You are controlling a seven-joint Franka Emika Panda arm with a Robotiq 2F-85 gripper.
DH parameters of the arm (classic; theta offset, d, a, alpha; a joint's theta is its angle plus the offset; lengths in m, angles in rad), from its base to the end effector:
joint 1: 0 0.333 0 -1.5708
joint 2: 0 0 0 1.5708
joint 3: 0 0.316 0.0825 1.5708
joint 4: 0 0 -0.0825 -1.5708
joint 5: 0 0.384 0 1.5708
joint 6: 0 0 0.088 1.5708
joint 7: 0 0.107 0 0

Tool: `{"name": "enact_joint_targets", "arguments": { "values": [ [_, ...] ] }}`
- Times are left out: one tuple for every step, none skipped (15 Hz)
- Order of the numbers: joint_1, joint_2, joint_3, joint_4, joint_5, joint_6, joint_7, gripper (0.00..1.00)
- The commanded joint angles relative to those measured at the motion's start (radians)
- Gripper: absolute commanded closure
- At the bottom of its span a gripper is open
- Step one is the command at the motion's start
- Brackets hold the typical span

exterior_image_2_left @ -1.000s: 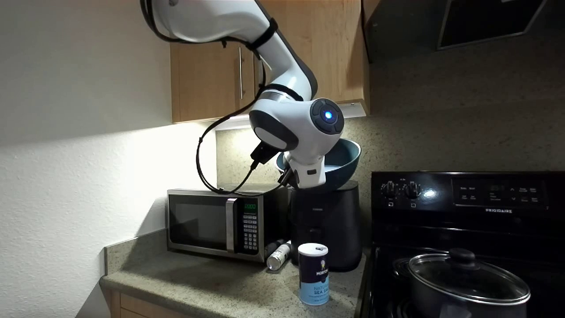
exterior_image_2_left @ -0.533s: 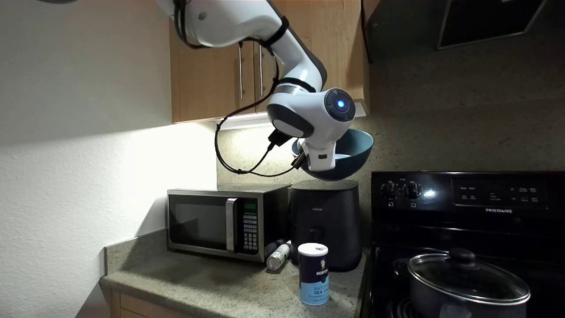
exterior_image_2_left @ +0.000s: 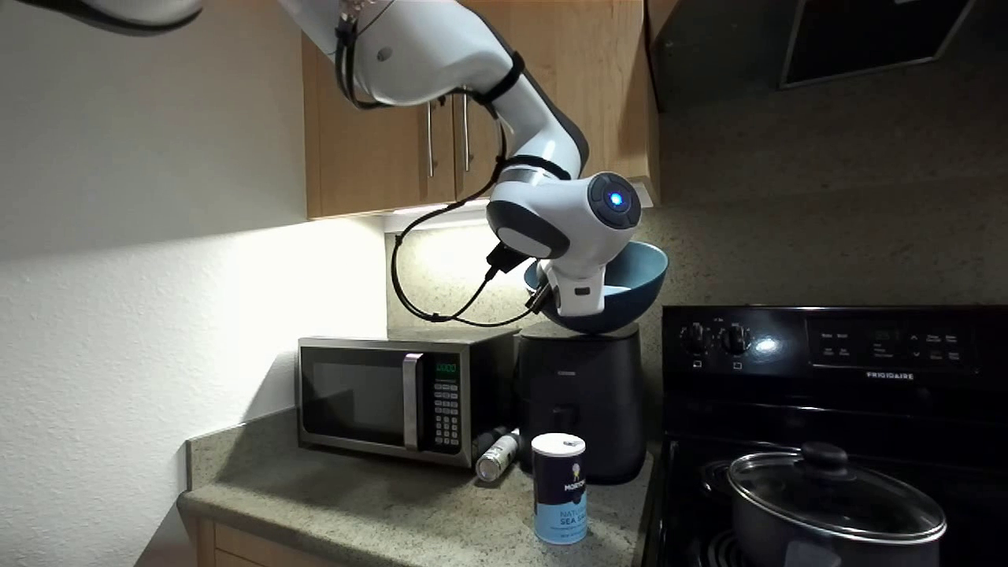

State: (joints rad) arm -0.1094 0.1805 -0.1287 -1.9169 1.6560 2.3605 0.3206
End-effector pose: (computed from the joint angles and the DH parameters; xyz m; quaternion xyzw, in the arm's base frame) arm 0.6170 -0.1327 0.4396 -0.5277 0.6178 -0.0700 0.5788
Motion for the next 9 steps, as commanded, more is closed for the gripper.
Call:
{"name": "enact_joint_targets", "arguments": {
  "values": [
    [-0.005, -0.001, -0.001, 0.007, -0.079, -0.012, 0.045, 0.98],
    [-0.003, -0.003, 0.0, 0.008, -0.089, -0.008, 0.046, 0.98],
    [-0.002, 0.001, 0.002, 0.013, -0.102, -0.011, 0.053, 0.98],
    [-0.001, 0.003, 0.003, 0.017, -0.11, -0.01, 0.058, 0.98],
    [-0.001, 0.006, 0.004, 0.02, -0.115, -0.01, 0.055, 0.98],
    [0.001, 0.002, 0.005, 0.018, -0.121, -0.004, 0.05, 0.98],
    [0.002, -0.003, 0.006, 0.016, -0.126, 0.004, 0.041, 0.66],
    [0.002, -0.007, 0.005, 0.014, -0.128, 0.005, 0.035, 0.65],
    [0.003, -0.01, 0.005, 0.014, -0.128, 0.007, 0.031, 0.59]
  ]
}}
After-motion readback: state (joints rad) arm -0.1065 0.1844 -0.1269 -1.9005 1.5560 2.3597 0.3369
